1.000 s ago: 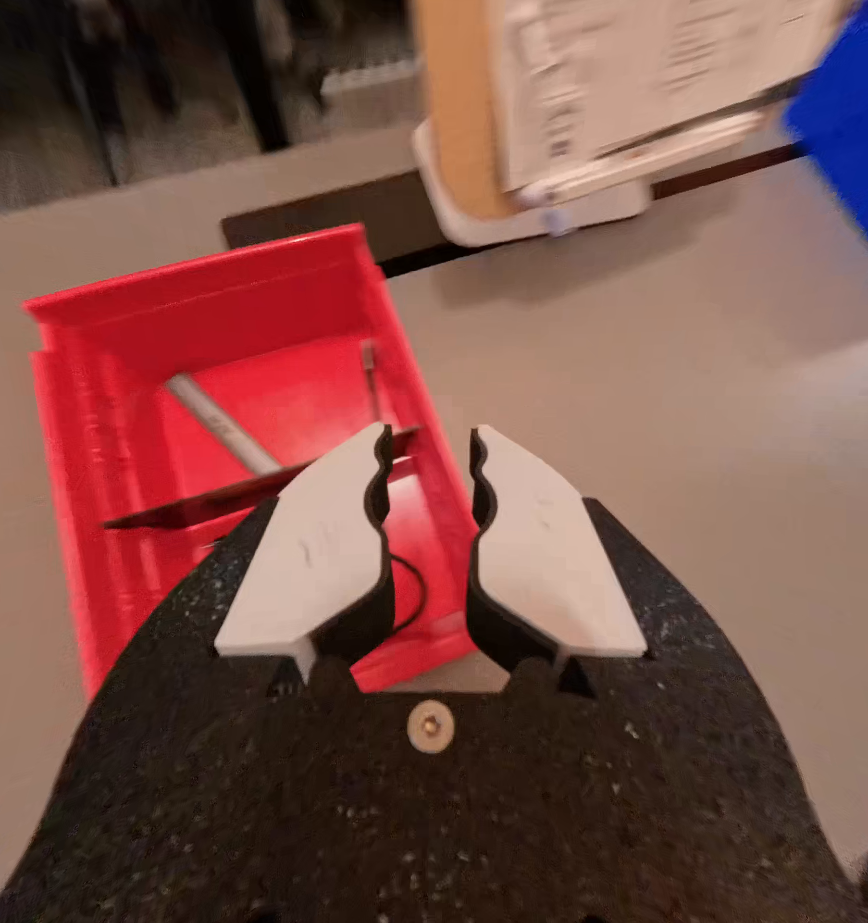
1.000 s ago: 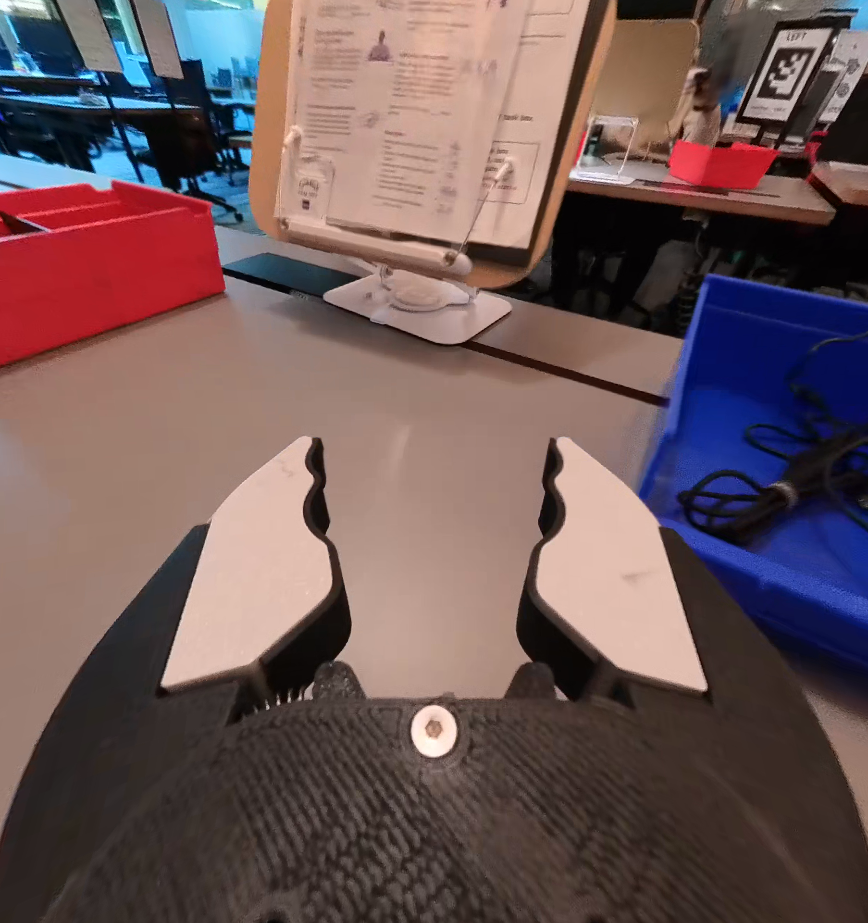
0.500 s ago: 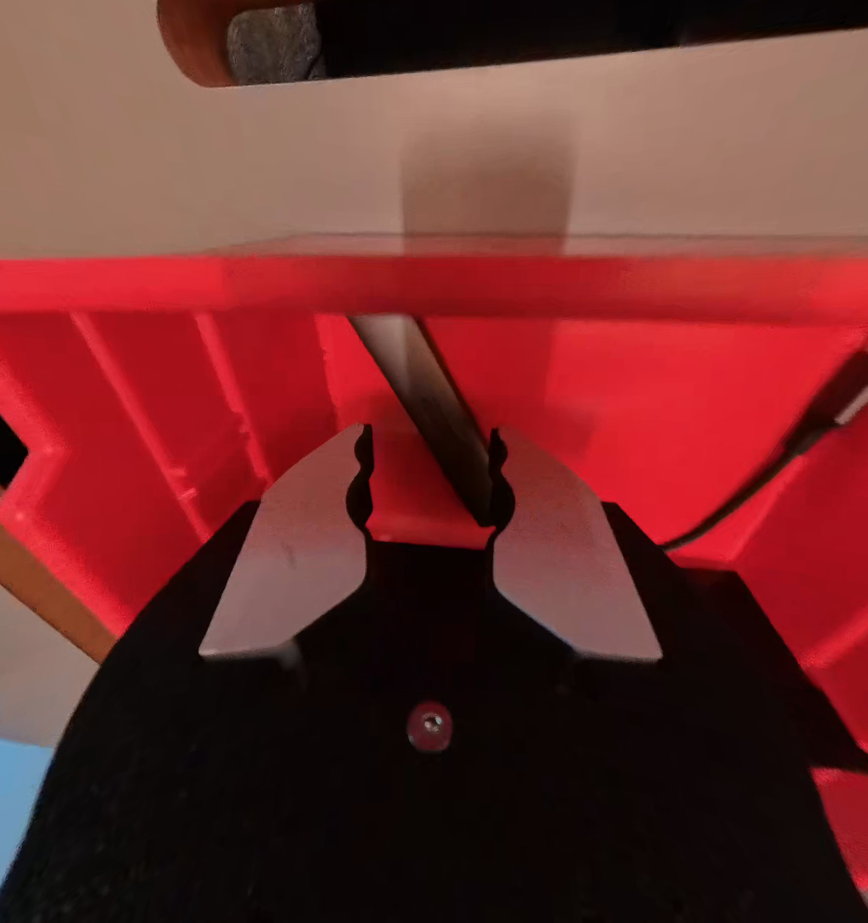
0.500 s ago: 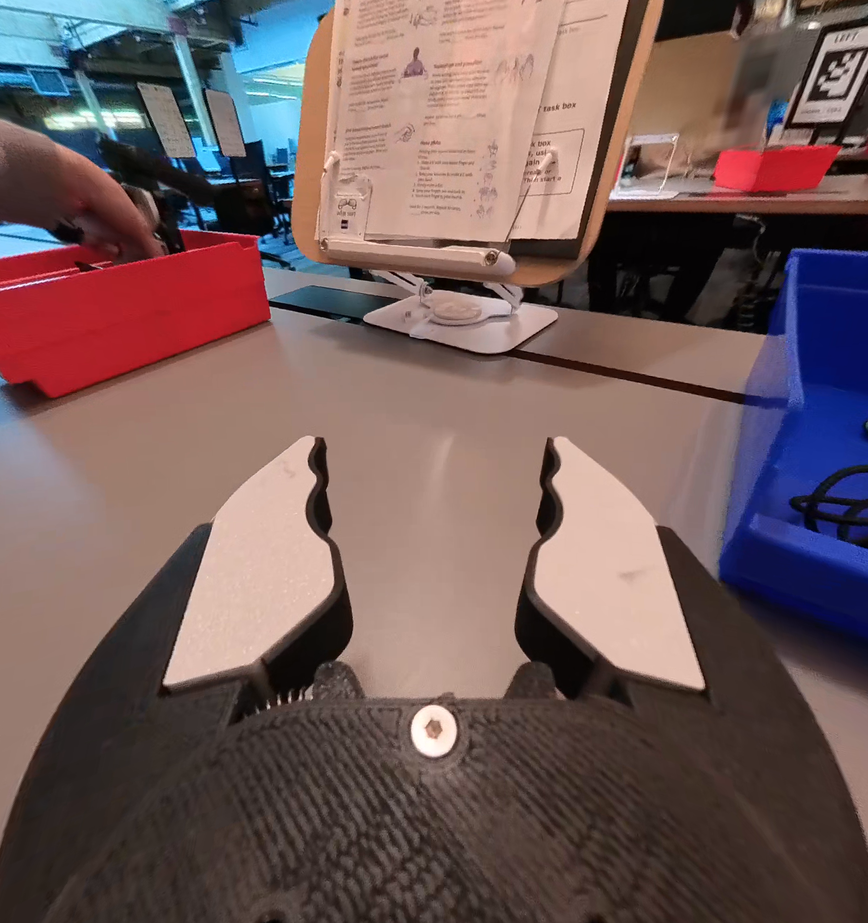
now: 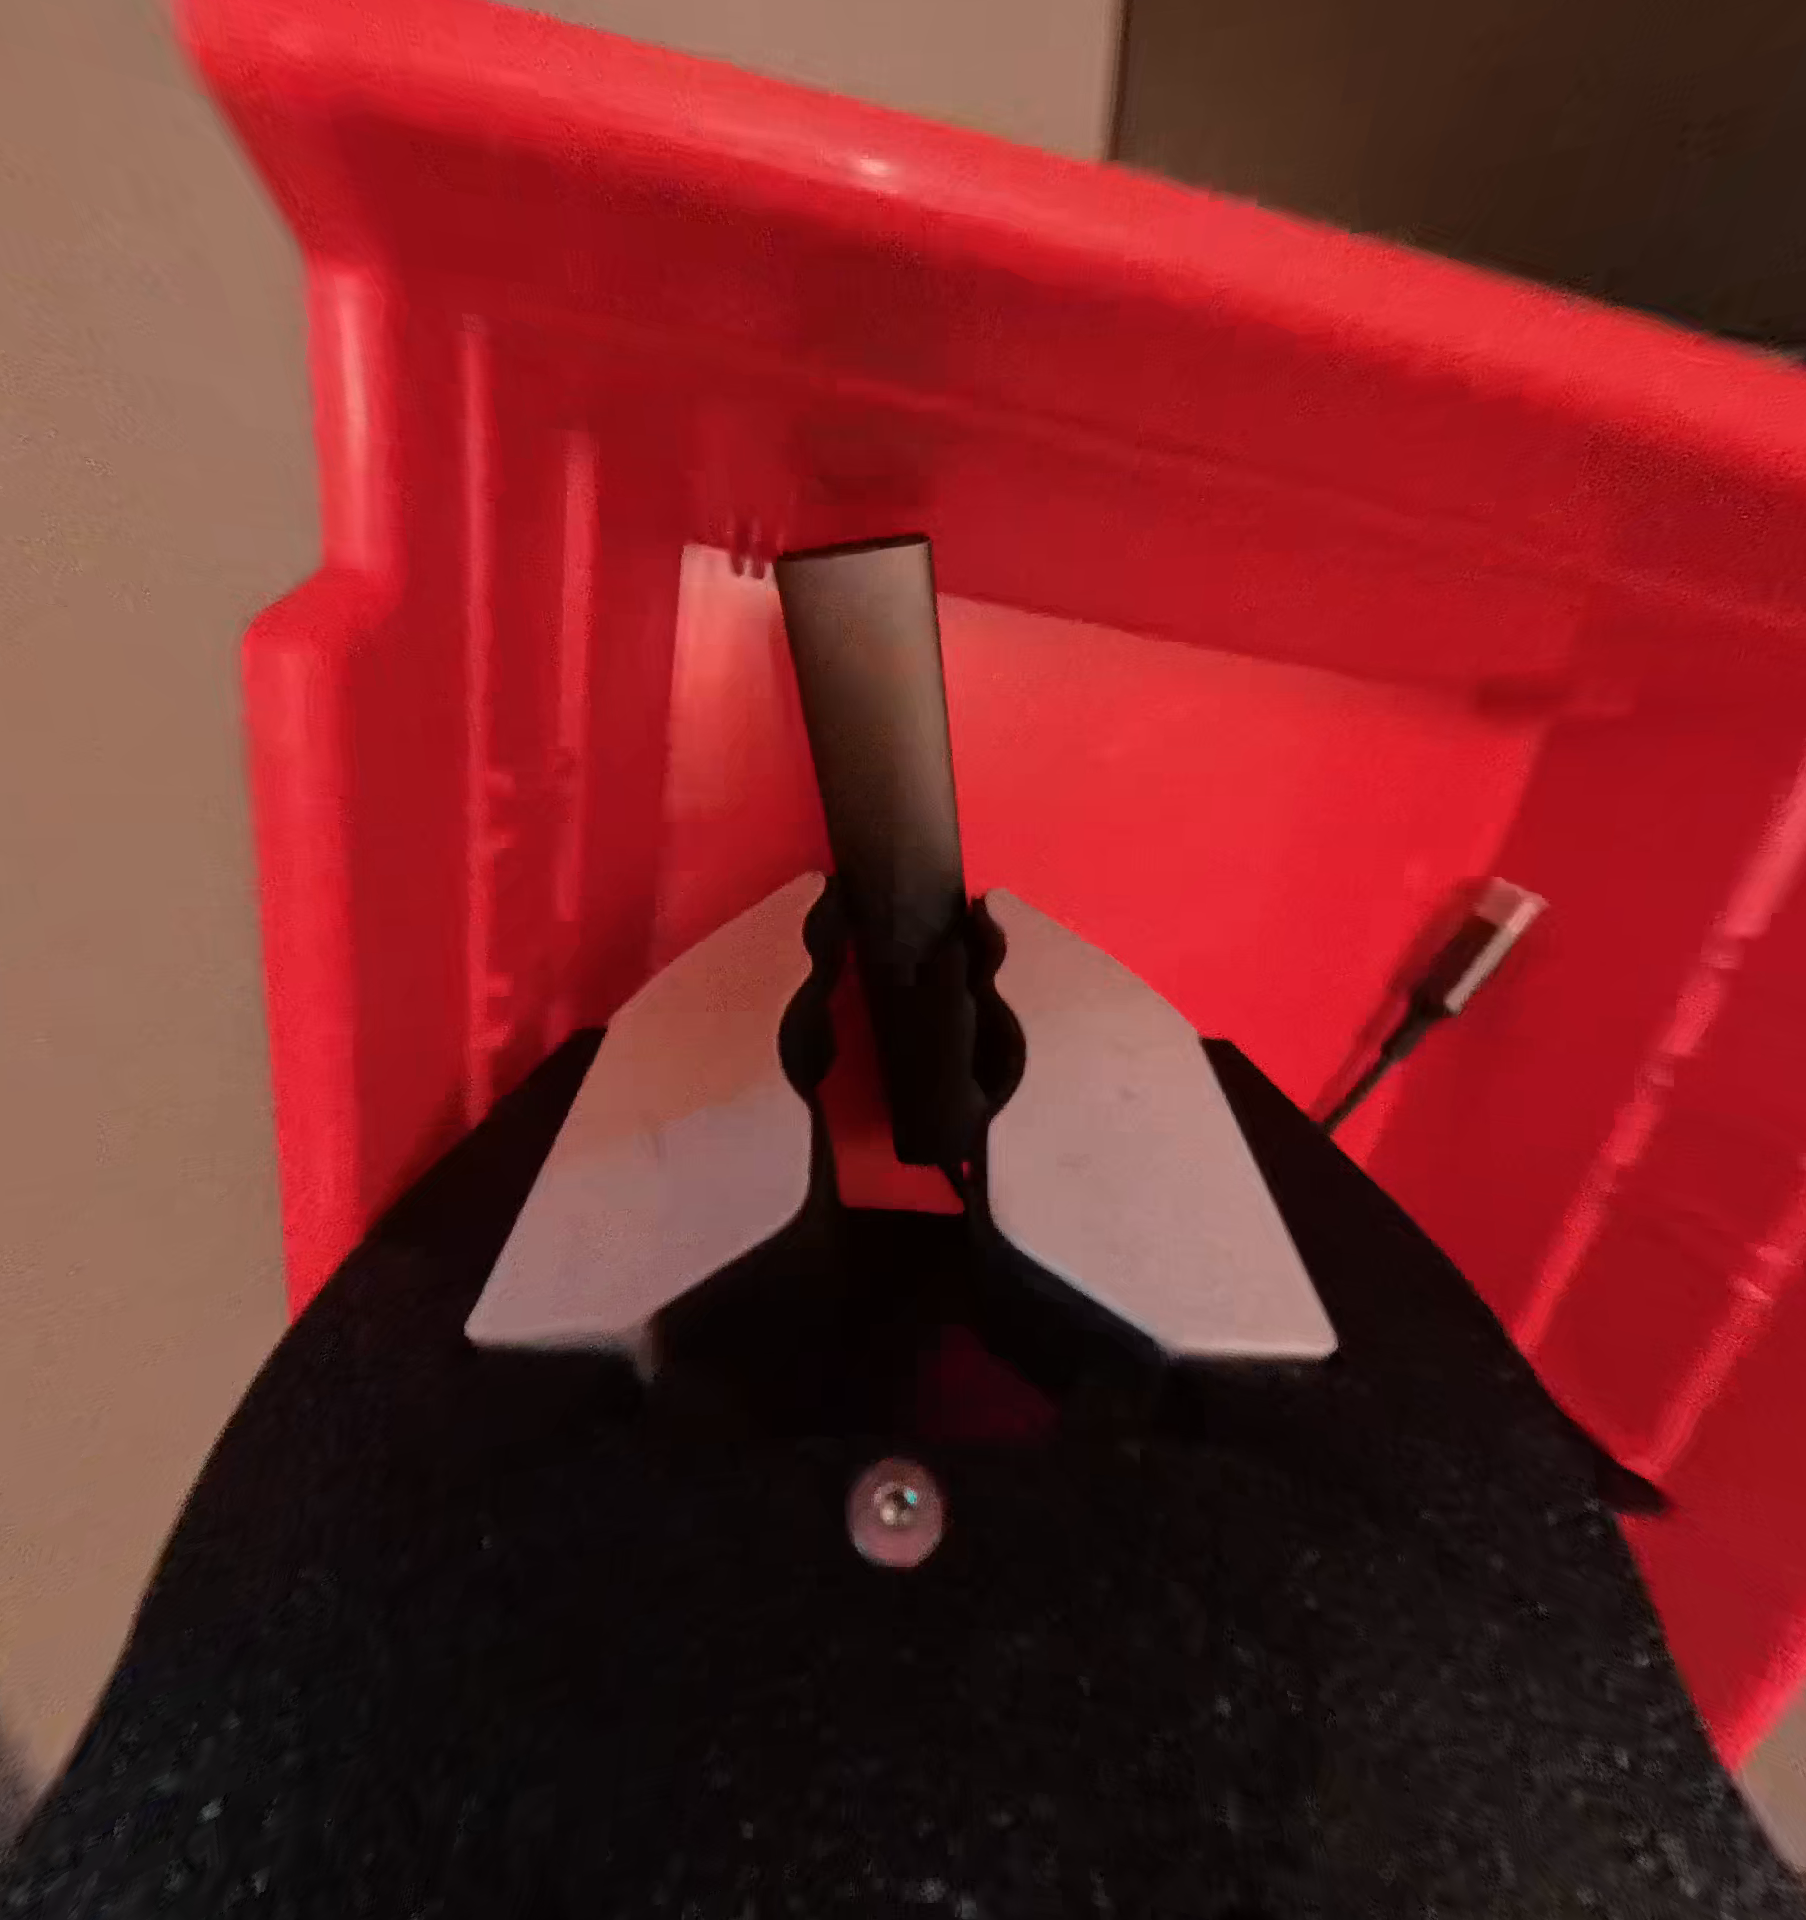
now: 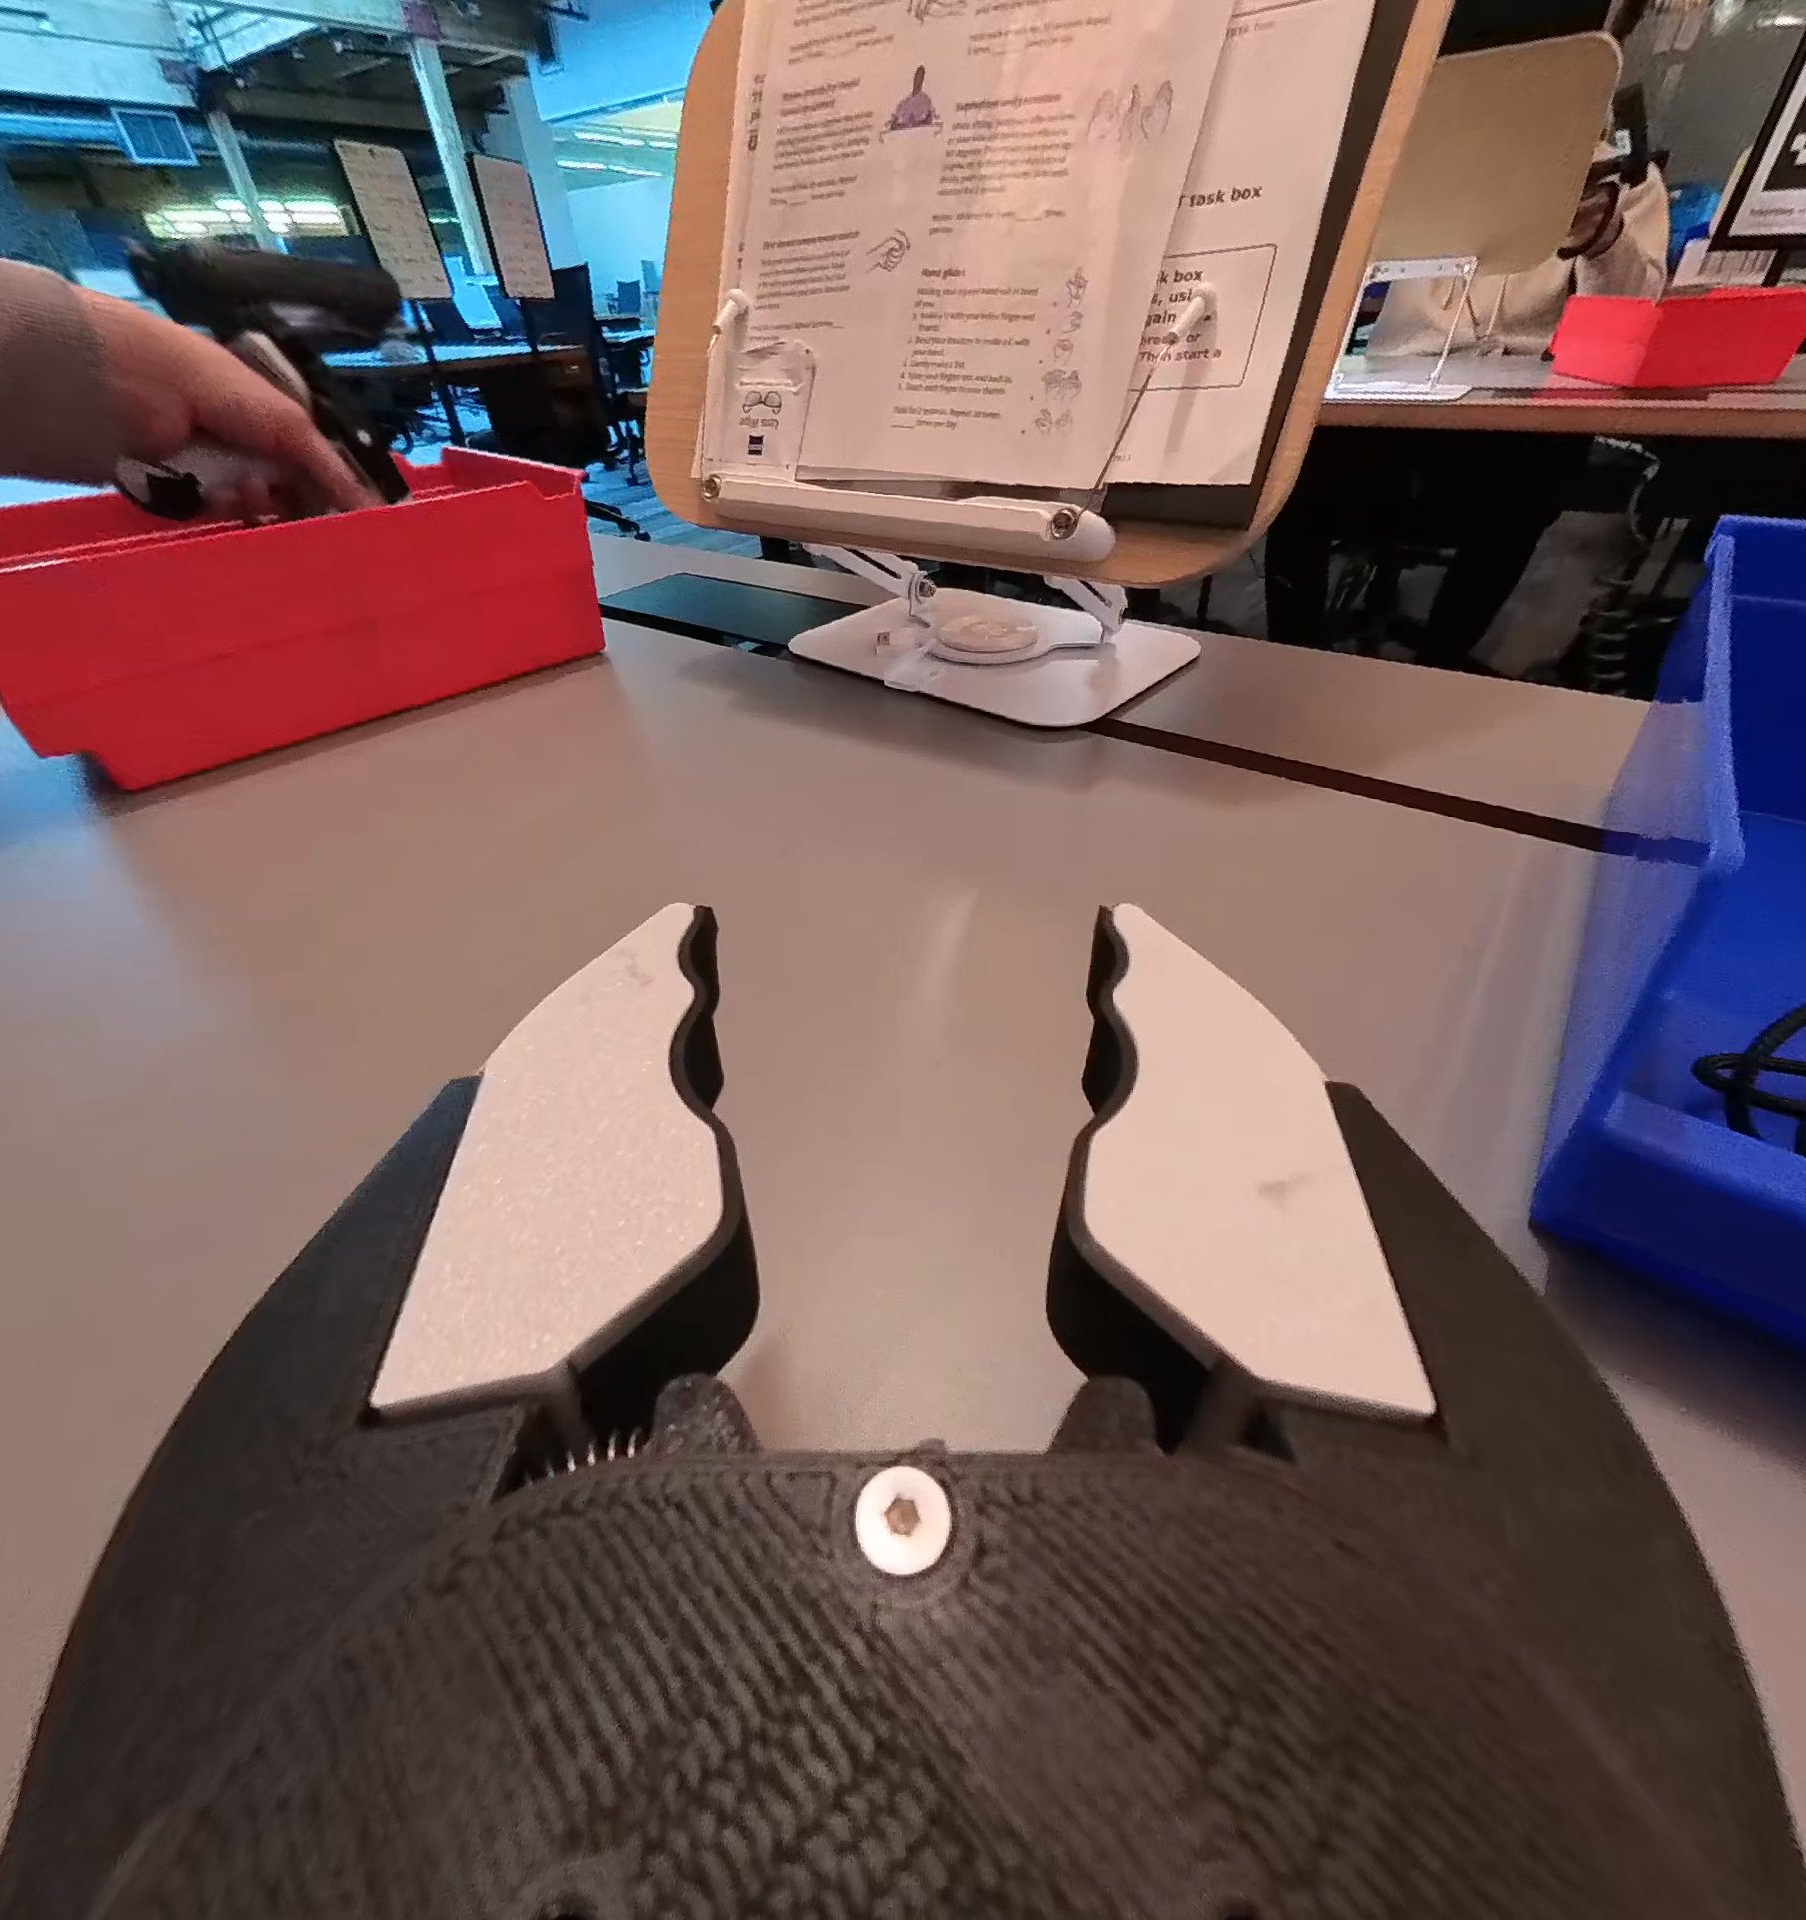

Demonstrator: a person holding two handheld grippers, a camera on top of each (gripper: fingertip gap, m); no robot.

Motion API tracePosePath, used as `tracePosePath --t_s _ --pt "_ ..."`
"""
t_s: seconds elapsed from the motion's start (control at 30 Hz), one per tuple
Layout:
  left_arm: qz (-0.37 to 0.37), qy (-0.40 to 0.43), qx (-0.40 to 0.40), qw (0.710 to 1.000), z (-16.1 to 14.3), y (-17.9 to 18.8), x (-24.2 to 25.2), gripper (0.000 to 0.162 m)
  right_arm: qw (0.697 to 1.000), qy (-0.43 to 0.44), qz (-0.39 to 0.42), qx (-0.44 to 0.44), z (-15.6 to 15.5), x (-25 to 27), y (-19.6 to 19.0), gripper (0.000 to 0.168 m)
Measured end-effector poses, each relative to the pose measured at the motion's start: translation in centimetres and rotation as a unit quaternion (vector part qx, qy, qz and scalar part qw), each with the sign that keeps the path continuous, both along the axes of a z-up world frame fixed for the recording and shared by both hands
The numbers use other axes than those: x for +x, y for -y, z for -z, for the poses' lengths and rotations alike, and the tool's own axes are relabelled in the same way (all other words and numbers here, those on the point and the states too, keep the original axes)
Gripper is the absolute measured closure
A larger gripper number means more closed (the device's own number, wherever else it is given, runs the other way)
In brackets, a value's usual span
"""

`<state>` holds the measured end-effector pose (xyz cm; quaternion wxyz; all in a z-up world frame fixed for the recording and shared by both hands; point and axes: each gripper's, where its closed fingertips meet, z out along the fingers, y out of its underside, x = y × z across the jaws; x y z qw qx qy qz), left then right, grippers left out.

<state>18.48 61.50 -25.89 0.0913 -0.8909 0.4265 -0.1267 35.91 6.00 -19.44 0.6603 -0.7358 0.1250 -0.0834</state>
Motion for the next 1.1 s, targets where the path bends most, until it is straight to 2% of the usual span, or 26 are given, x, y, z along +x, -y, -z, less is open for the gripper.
tracePosePath --t_s 0.03,0.13,0.23,0.33,0.43,0.57,0.67,0.73,0.83,0.93,1.0,1.1 --pt "-0.001 0.036 0.008 0.999 -0.9 0.0 0.4 0.14 1.0 0.003 0.001 0.001 0.0 0.0 0.0 0.101" --pt "0.028 0.159 0.046 0.986 -4.1 0.3 2.0 0.14 1.0 0.008 0.003 0.001 -0.1 -0.1 0.0 0.104" --pt "0.074 0.264 0.117 0.955 -7.5 1.0 3.1 0.14 1.0 0.014 0.0 -0.005 0.0 -0.3 -0.1 0.106" --pt "0.121 0.372 0.233 0.89 -12.0 1.9 3.5 0.14 1.0 0.019 -0.003 -0.013 0.2 -0.4 -0.2 0.108" --pt "0.105 0.471 0.319 0.816 -18.0 2.8 2.3 0.141 1.0 0.022 -0.002 -0.018 0.3 -0.4 -0.3 0.107" --pt "0.097 0.544 0.328 0.766 -25.1 7.0 0.6 0.141 0.999 0.031 0.0 -0.013 0.1 -0.5 -0.2 0.098" --pt "0.084 0.569 0.283 0.767 -28.3 11.7 -0.1 0.141 0.999 0.047 0.015 -0.003 -0.4 -0.9 -0.1 0.089" --pt "0.105 0.577 0.233 0.776 -28.6 16.1 0.1 0.141 0.999 0.033 -0.007 0.041 -2.3 -3.1 -0.7 0.09" --pt "0.18 0.584 0.15 0.777 -26.7 24.3 0.7 0.14 0.991 0.065 -0.015 0.118 -7.5 -6.3 -1.0 0.102" --pt "0.272 0.621 0.049 0.733 -24.1 33.2 0.6 0.14 0.986 0.078 -0.062 0.136 -10.1 -9.3 -2.2 0.108" --pt "0.321 0.643 0.0 0.695 -22.3 38.2 0.2 0.141 0.985 0.06 -0.125 0.107 -9.0 -11.4 -3.7 0.108" --pt "0.381 0.681 -0.05 0.623 -20.2 44.3 -0.9 0.141 0.971 0.02 -0.216 0.097 -7.3 -15.4 -4.9 0.108"
